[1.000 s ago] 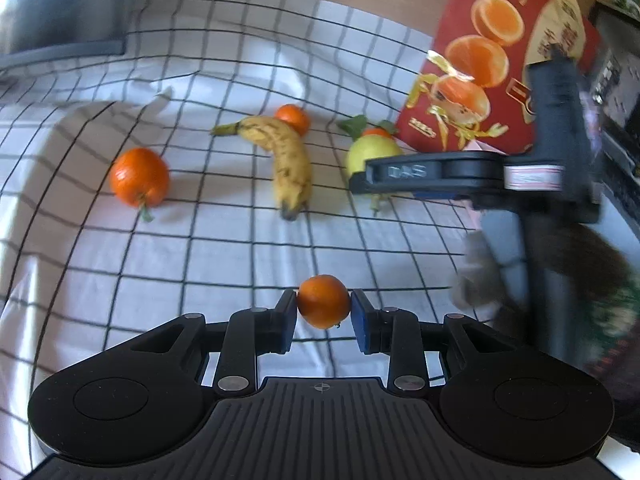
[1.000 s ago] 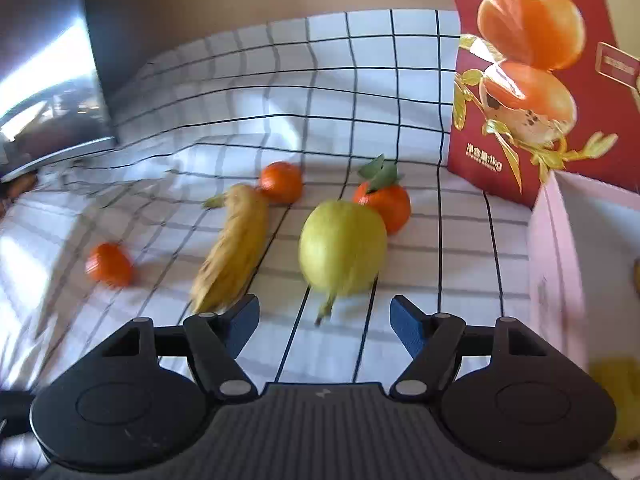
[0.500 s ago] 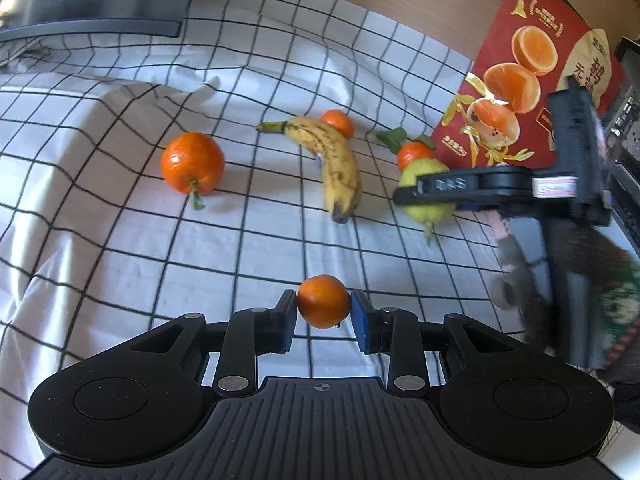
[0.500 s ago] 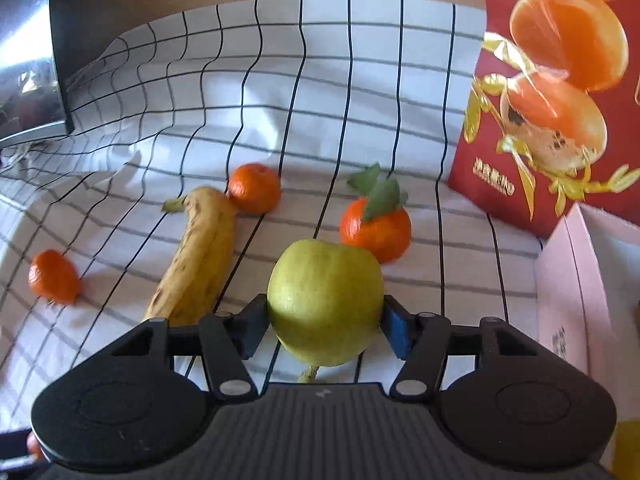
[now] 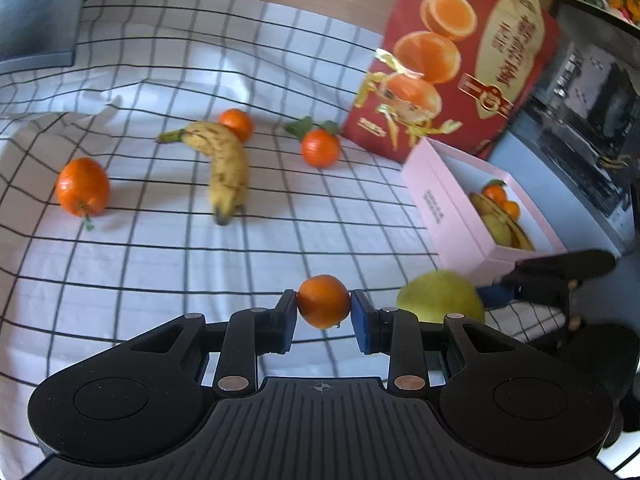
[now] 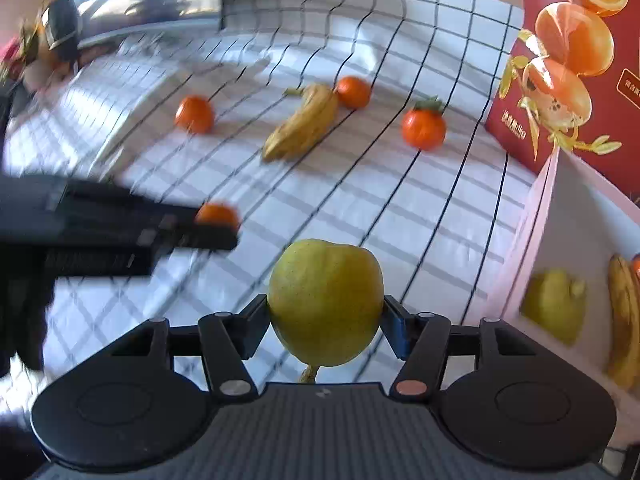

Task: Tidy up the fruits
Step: 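Grasp a second green pear with the right tool, then lift the pear with the right tool while the left tool holds the mandarin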

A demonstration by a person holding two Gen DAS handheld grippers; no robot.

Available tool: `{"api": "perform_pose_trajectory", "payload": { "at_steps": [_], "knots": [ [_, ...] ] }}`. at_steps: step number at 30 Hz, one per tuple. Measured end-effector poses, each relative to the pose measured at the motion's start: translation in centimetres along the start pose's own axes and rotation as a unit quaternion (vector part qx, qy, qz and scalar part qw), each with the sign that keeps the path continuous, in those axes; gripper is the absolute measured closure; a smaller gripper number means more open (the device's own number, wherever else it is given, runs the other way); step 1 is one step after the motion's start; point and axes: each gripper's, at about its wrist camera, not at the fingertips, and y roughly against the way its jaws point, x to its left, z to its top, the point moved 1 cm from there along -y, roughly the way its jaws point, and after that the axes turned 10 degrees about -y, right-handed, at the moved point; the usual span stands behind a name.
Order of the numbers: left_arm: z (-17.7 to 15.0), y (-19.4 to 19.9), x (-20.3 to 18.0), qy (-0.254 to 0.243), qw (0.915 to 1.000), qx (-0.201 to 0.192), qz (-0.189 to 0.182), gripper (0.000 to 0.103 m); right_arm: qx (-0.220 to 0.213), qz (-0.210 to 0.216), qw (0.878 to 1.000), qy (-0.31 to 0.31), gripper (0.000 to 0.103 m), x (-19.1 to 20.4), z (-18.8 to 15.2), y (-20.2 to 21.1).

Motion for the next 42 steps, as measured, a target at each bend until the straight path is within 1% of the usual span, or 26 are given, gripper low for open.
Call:
{"api": "perform_pose_trajectory", "payload": {
  "at_steps": [6,10,17,21,26,28,29,30,35,42],
  "knots": [
    [0.1,0.1,-1.4,-0.011,0.9999,0.005,-0.002,0.069,-0.01,-0.015,0.999,0.029,0.043,0.8,-2.7,0.1],
    [0.4,0.5,-2.4,-0.023,0.9997,0.005,-0.003,0.069,-0.021,-0.012,0.999,0.028,0.043,0.7,-3.3,0.0],
    [0.3,0.1,-2.9,-0.03,0.9994,0.018,0.004,0.069,-0.045,-0.003,0.999,-0.003,0.042,-0.1,-3.8,0.1],
    [0.3,0.0,-2.8,-0.028,0.9994,0.021,0.008,0.069,-0.05,-0.005,0.999,-0.019,0.038,-0.6,-4.6,0.2],
    [0.4,0.0,-3.0,-0.033,0.9992,0.022,0.007,0.069,-0.057,-0.004,0.998,-0.04,0.038,-1.0,-5.5,0.7],
    [0.5,-0.2,-3.2,-0.036,0.9991,0.023,0.005,0.069,-0.066,-0.005,0.997,-0.042,0.04,-1.0,-5.6,1.1],
    [0.6,-0.2,-3.3,-0.038,0.999,0.023,0.004,0.069,-0.072,-0.005,0.997,-0.041,0.045,-1.0,-5.5,1.5],
    [0.6,-0.3,-3.4,-0.04,0.9989,0.023,0.004,0.069,-0.076,-0.007,0.996,-0.039,0.047,-0.9,-5.5,1.7],
    [0.7,-0.4,-3.4,-0.042,0.9989,0.021,0.004,0.069,-0.091,-0.004,0.995,-0.029,0.049,-0.8,-4.8,2.6],
    [0.9,0.2,-2.2,-0.031,0.9993,0.013,0.02,0.069,-0.119,-0.012,0.993,0.016,0.053,0.9,-3.6,2.5]
  ]
}}
